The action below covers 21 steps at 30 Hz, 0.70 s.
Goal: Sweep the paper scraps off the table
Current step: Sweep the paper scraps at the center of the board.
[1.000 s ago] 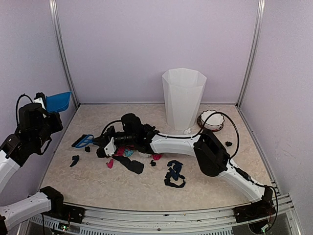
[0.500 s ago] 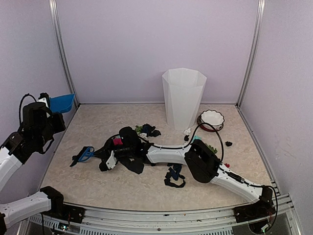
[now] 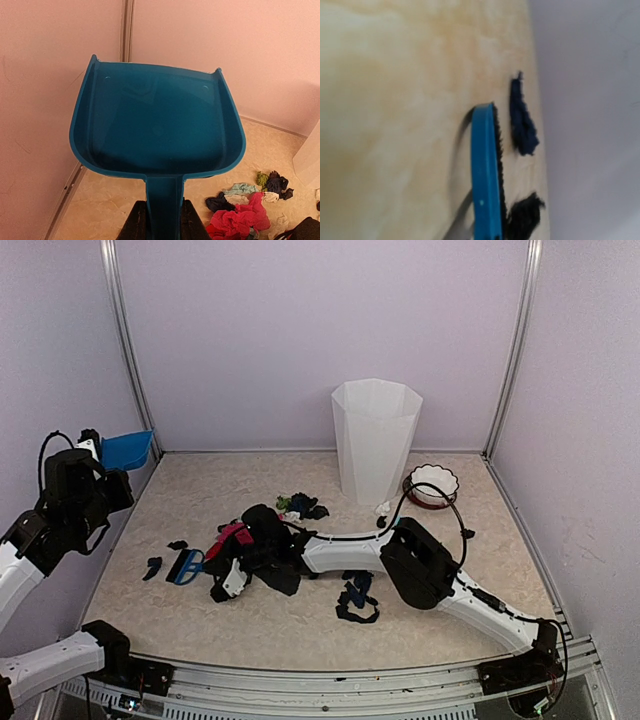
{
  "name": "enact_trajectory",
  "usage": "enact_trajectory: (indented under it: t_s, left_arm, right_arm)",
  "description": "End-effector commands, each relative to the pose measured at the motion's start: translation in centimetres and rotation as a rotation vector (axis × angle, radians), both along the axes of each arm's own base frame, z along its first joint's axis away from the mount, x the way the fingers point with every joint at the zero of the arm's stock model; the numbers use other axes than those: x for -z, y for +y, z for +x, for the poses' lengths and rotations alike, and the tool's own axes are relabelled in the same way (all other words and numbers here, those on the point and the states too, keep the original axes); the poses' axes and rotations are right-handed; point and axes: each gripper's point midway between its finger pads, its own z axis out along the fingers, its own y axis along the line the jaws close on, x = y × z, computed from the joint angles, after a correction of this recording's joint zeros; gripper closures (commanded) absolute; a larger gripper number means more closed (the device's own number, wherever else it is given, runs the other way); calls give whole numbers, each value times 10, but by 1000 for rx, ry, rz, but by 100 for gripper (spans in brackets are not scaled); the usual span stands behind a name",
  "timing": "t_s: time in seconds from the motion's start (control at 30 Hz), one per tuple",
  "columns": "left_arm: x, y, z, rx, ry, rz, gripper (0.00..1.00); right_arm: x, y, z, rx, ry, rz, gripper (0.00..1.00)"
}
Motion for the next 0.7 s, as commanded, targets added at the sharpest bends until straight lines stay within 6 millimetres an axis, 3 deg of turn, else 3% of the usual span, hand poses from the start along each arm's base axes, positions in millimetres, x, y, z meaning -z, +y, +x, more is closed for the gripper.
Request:
enact_trajectory:
  t_s: [0.0, 0.27, 0.5, 0.67]
  left_arm:
    - [5, -4, 3, 21, 9, -15, 100]
    - [22, -23, 11, 67, 57, -132, 100]
    - [40, -19, -3, -41, 102, -355, 100]
    - [68, -16, -14, -86, 105, -470, 100]
  right_arm:
    - [15, -33, -16, 21, 26, -171, 100]
    - [-22, -77, -40, 42, 47, -179, 100]
    - [-99, -114, -62, 95, 113, -32, 100]
    - [-166, -155, -86, 110, 167, 167, 100]
